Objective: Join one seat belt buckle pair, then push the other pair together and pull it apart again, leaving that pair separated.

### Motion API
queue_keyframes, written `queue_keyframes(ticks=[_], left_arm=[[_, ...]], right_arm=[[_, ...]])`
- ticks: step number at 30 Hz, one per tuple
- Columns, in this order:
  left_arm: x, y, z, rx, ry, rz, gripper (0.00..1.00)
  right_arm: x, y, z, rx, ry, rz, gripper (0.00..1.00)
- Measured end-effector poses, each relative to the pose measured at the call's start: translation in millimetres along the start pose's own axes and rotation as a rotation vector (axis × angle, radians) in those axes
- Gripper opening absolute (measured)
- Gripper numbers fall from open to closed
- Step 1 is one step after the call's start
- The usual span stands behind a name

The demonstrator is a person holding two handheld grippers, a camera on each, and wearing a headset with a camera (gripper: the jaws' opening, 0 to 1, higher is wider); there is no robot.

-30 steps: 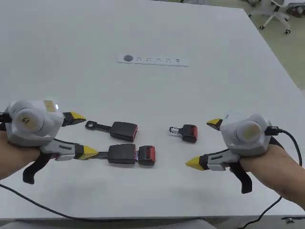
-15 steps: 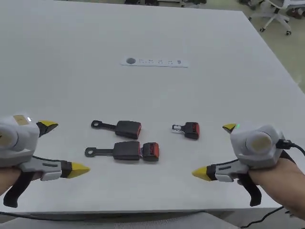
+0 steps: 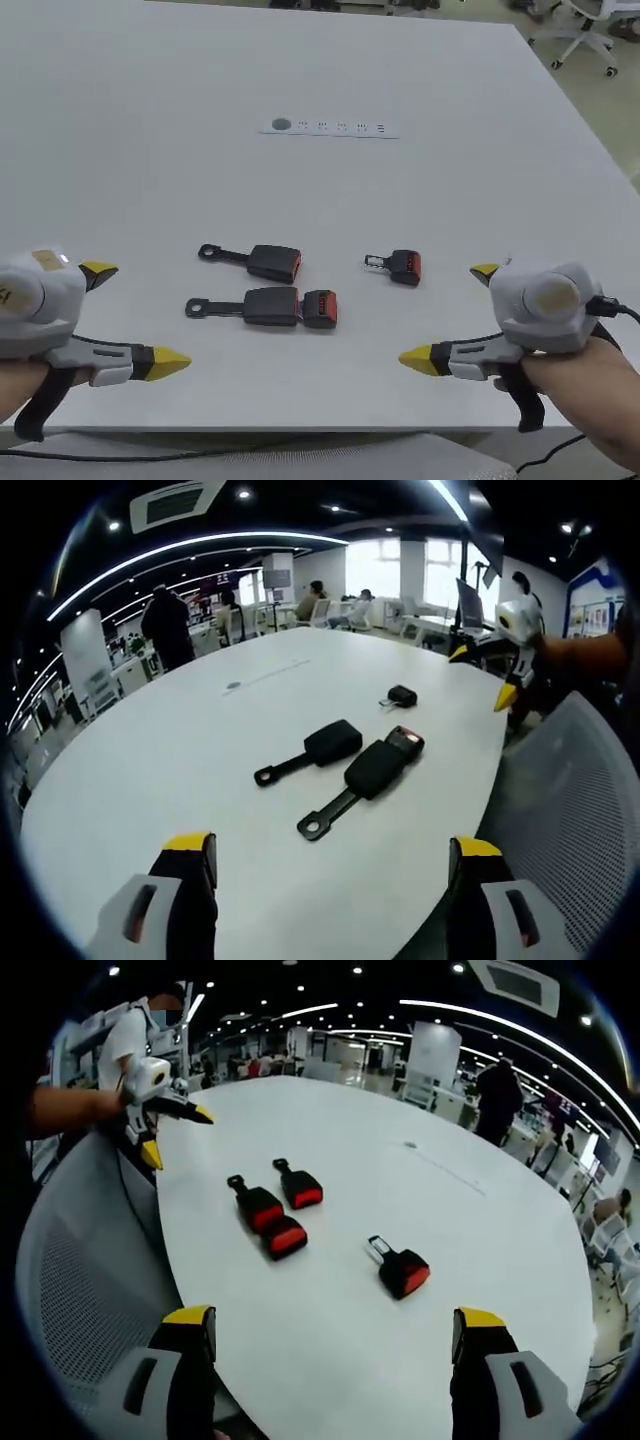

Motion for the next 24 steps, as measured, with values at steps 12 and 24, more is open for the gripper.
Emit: queue_keyframes(ticks=[12,24], left_arm=[[-1.6,1.0,1.1,0.01,-0.007,-0.003,0.95],[-1.4,-1.0,-0.4,0.007,0.0,-0.009,0.93]], right_arm=[[1.0,3.7,11.2,-0.014,-0.017,-0.029,1.0],[4.5,3.3,12.6,-0.021,-0.034,-0.036,1.0]])
Point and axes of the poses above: the centre of the closed fingertips' face, and the gripper's own axes: z roughly backward along the fingers, y roughly to its left, x roughly out of its top, the point moved 6 cm from there along z, roughly backward along the fingers, and after that the axes turned 7 degrees about -z, right-handed, at the moved point
